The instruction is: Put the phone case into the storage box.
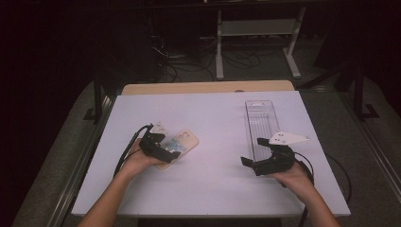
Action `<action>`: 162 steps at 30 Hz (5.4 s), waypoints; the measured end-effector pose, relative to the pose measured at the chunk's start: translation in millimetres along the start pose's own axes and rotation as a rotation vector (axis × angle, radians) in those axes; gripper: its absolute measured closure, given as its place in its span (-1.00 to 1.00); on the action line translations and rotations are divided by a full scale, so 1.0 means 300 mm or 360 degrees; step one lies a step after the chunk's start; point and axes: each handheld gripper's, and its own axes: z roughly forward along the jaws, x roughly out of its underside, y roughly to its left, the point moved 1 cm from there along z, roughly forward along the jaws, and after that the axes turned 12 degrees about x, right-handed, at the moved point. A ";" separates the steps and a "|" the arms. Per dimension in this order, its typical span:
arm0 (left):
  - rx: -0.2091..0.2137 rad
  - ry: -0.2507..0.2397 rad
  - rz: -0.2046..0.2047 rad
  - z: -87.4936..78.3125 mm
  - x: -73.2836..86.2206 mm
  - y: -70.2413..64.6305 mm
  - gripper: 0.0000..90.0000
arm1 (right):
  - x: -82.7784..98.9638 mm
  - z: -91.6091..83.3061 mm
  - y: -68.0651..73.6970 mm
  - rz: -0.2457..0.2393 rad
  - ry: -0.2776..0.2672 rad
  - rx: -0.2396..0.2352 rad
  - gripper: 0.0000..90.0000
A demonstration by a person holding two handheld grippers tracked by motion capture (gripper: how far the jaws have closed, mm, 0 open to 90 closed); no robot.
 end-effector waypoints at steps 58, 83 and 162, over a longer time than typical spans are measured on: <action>0.0094 0.0092 0.0110 -0.021 -0.028 -0.040 -0.74 | -0.001 0.000 -0.001 0.0003 0.0000 -0.0002 -0.97; 0.0340 0.0086 0.0263 -0.122 -0.109 -0.065 -0.74 | -0.005 0.003 -0.002 0.0003 0.0024 -0.0010 -0.97; 0.0745 0.0195 0.0672 -0.108 -0.277 -0.150 -0.74 | -0.319 0.167 -0.017 -0.0440 0.0212 -0.0511 -0.99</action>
